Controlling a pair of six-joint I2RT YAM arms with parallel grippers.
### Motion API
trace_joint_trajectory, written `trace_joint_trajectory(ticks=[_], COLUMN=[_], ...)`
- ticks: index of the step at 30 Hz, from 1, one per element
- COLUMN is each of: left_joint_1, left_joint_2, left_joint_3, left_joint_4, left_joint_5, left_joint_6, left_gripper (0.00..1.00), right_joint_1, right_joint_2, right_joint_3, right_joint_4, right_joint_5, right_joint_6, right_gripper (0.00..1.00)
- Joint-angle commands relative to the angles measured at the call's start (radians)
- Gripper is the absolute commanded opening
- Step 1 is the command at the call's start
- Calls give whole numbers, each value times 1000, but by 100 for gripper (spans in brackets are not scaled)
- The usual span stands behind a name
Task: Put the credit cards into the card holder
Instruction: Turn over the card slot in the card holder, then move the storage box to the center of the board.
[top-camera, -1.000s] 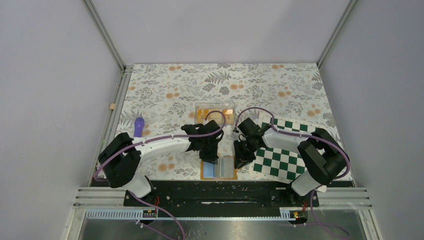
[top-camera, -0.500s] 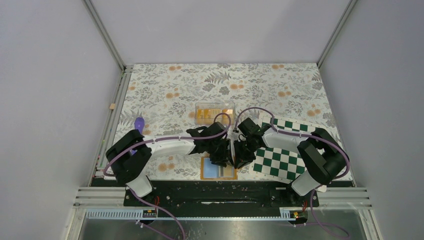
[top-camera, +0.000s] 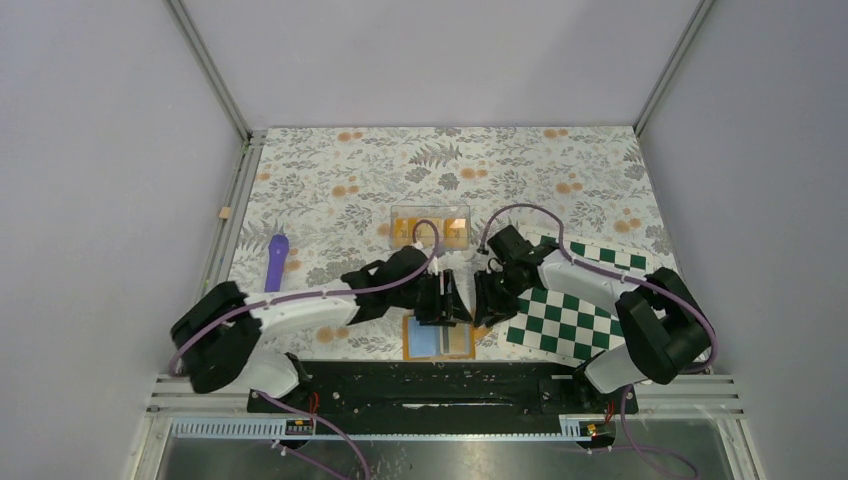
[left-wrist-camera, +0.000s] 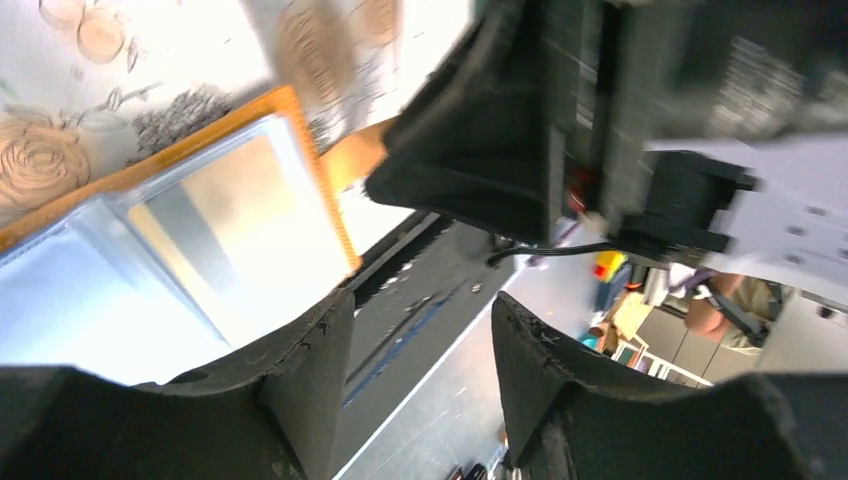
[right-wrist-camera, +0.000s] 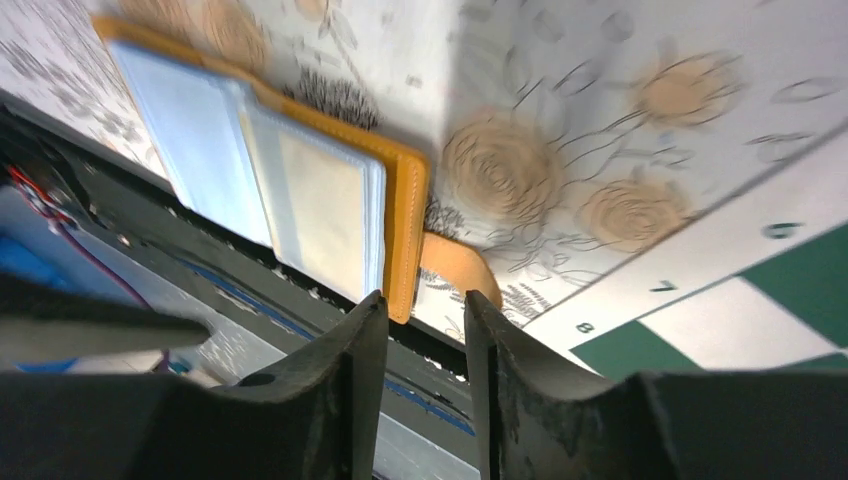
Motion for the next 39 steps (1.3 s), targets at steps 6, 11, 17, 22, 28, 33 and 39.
trace_joint_trajectory(ticks=[6,11,17,22,28,33,39], left_joint_1=[159,244,286,286,286,287,287], left_joint_2=[-353,-499,-591,-613,-648,-669,-677], left_joint_3=[-172,-248,-267,-298,-335,-350,-352], left_joint_4=[248,245,123,90,80,60,31], left_joint_5=[13,43,48,55,45,40,21], left_joint_6=[-6,1,43,47,41,44,48], left_gripper=[57,60,61,62,62,61,62], right_joint_1=[-241,-287,-295,-294,-282,-248,-226], right_joint_2=[55,178,361,492,591,624,608], right_joint_3=[255,466,702,847,911,939,921], right_joint_4=[-116,-141,-194,-247,-265,-272,-286], right_joint_5=[-52,-58,43,76,63,63,98], right_joint_6=[-106,-99,-96,-97,-92,-96,-110], right_gripper=[59,67,67,64,55,46,18])
